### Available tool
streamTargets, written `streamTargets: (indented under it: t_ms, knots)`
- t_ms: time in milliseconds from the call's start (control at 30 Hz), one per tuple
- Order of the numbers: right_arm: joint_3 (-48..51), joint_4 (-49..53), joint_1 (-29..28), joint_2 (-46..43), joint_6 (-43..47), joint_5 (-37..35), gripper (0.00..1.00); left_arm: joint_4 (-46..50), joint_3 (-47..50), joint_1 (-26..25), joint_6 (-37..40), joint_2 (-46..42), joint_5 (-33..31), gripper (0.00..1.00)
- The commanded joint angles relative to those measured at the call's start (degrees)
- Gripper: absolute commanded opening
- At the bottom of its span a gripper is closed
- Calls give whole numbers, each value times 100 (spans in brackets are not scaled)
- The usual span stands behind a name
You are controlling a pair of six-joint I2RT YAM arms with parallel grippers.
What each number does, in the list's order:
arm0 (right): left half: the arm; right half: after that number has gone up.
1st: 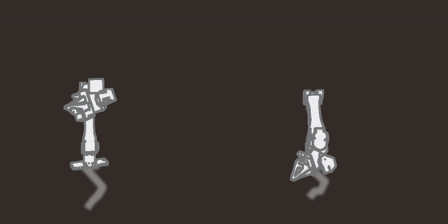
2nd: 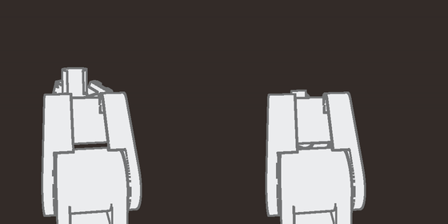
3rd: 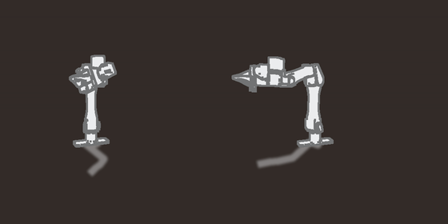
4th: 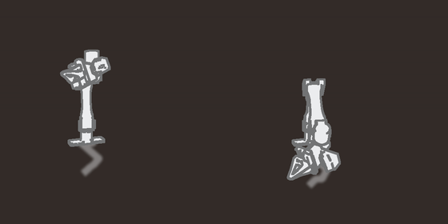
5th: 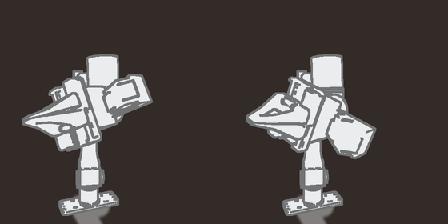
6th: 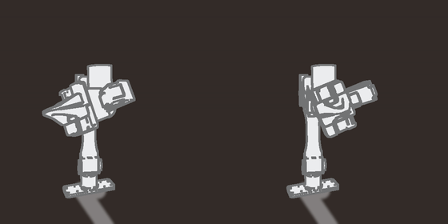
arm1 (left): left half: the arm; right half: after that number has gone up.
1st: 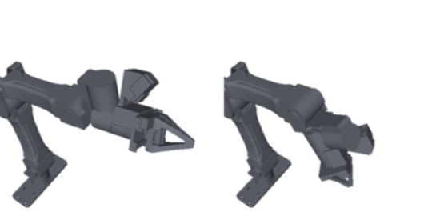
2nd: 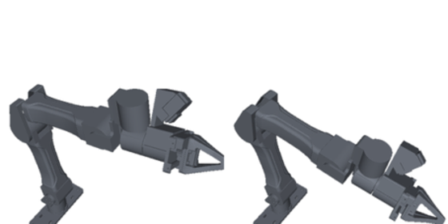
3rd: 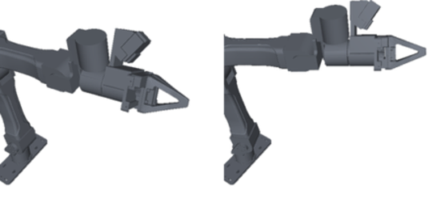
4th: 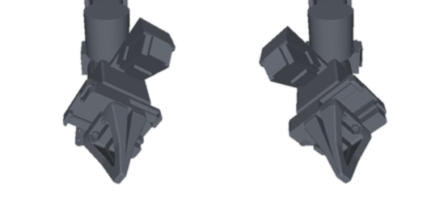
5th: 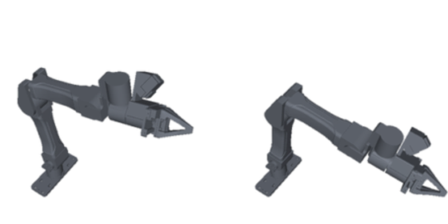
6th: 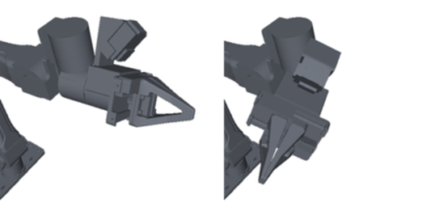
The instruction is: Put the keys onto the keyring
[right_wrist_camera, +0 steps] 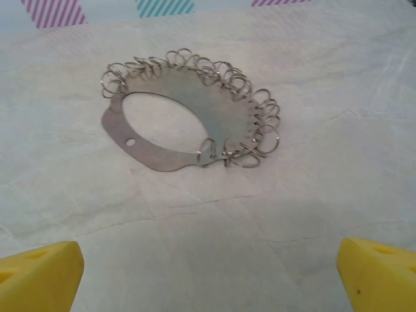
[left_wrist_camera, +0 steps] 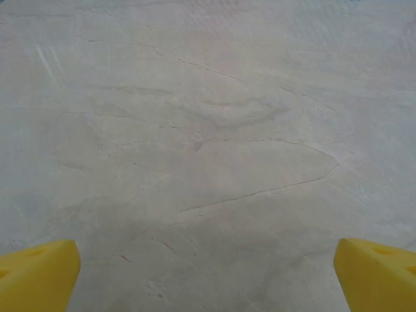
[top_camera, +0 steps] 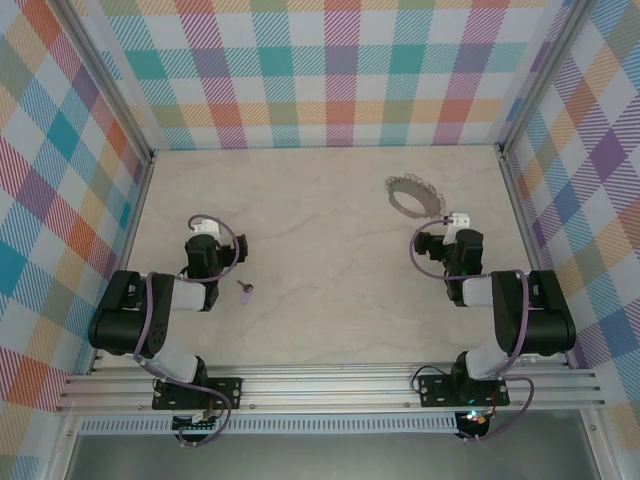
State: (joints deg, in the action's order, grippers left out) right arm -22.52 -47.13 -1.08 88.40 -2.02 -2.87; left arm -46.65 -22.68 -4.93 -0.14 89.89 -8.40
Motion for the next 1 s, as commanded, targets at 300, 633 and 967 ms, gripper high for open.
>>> streamTargets:
  t_ms: [300, 633, 967]
  knots:
    - [-87, -77, 38, -38, 148, 304, 100, -13, -116, 73, 94, -31, 45, 100]
    - [-86, -77, 43, -42, 143, 305, 100, -15, -114, 80, 85, -32, 49, 100]
    - [-90, -66, 47, -46, 143, 323, 100, 237, -244, 53, 211, -44, 273, 100]
